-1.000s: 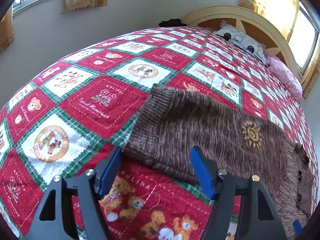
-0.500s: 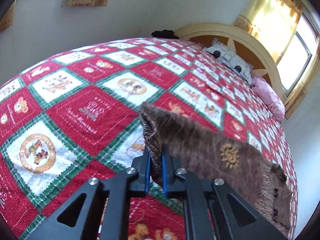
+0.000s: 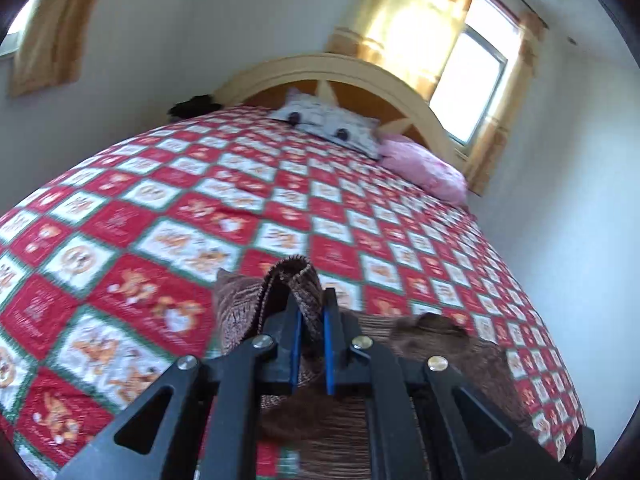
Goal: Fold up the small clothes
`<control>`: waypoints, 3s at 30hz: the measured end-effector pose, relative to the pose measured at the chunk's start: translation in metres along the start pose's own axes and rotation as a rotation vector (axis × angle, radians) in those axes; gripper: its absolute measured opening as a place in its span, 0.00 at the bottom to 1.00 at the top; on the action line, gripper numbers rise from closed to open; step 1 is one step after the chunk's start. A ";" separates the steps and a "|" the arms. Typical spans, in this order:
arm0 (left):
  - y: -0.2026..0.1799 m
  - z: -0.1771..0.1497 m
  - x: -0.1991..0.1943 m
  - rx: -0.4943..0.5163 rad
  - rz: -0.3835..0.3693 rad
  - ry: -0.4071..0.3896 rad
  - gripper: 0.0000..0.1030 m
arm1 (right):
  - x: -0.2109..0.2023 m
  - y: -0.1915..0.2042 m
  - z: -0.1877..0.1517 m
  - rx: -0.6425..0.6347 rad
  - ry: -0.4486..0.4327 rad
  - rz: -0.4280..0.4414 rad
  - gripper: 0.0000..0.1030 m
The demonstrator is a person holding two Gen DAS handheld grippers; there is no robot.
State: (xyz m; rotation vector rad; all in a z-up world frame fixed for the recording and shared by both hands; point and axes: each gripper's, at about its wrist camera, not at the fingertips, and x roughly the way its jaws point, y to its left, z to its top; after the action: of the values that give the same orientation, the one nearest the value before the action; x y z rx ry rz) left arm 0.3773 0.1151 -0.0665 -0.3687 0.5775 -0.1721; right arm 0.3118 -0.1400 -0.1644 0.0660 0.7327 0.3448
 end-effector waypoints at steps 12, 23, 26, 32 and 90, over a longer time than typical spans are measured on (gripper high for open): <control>-0.131 -0.090 0.073 0.328 -0.069 0.171 0.11 | -0.054 -0.064 -0.029 0.114 -0.072 -0.082 0.65; -0.100 -0.114 0.025 0.503 0.121 0.027 0.81 | -0.049 -0.078 -0.038 0.156 -0.028 -0.065 0.65; -0.054 -0.096 0.043 0.447 0.414 0.037 0.81 | -0.046 -0.064 -0.030 0.081 -0.011 -0.082 0.65; 0.021 -0.090 0.077 0.215 0.510 0.225 0.81 | -0.019 -0.025 0.024 -0.073 0.043 -0.064 0.65; 0.031 -0.093 0.073 0.152 0.456 0.181 0.89 | 0.138 0.050 0.073 -0.370 0.218 -0.158 0.52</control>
State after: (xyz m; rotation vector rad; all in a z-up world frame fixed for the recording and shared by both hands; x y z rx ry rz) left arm 0.3868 0.0973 -0.1869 -0.0677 0.8064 0.1908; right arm 0.4407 -0.0427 -0.1901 -0.3825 0.8731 0.3346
